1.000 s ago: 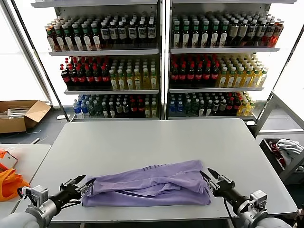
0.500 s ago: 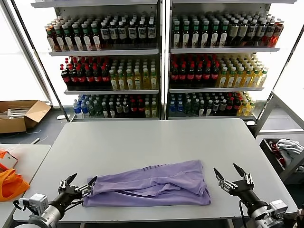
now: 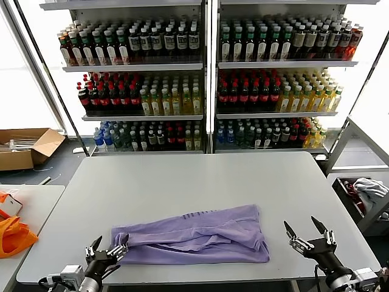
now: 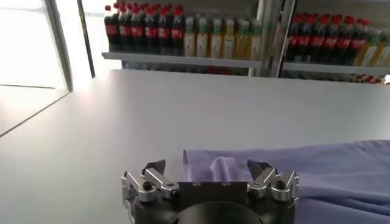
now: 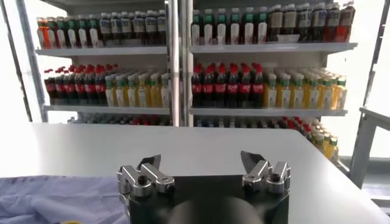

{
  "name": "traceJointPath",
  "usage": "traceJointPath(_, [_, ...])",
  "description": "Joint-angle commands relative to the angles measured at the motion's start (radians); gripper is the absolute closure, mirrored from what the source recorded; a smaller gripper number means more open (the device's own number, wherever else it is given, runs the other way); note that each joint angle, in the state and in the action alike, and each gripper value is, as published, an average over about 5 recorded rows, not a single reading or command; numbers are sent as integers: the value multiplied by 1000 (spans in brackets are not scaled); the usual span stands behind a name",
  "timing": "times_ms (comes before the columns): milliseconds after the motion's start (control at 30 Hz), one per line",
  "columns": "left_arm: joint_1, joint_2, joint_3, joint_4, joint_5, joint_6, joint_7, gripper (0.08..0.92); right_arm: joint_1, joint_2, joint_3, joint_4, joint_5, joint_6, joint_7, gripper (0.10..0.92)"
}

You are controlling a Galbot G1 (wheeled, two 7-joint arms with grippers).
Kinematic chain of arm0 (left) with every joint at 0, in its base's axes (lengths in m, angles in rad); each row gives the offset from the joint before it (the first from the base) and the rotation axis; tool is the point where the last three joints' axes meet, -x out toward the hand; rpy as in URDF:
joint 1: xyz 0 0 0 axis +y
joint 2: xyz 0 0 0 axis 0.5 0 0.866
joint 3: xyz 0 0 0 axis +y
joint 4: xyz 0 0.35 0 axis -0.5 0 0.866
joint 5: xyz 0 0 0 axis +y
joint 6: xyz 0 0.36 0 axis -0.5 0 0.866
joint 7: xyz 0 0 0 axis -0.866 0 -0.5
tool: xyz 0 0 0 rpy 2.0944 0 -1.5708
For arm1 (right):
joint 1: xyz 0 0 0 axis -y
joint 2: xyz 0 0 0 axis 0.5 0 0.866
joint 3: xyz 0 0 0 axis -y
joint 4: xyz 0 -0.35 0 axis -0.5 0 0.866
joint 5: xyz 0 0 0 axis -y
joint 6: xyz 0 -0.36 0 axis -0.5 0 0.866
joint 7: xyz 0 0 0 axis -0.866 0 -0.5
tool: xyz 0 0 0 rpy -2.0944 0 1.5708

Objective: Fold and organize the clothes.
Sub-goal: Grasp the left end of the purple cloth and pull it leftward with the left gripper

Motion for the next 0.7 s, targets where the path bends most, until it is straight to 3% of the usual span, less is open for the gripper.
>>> traceJointPath(33, [-10, -64, 53, 67, 100, -26, -32, 177, -13, 3, 14, 5, -1, 16, 4, 203])
traceJointPath(233, [-8, -61, 69, 60, 98, -33, 7, 230, -14, 2, 11, 10, 8, 15, 6, 203])
traceJointPath(700, [-15, -48, 64, 73, 41, -83, 83, 632, 13, -24, 15, 19, 35, 2, 29, 203])
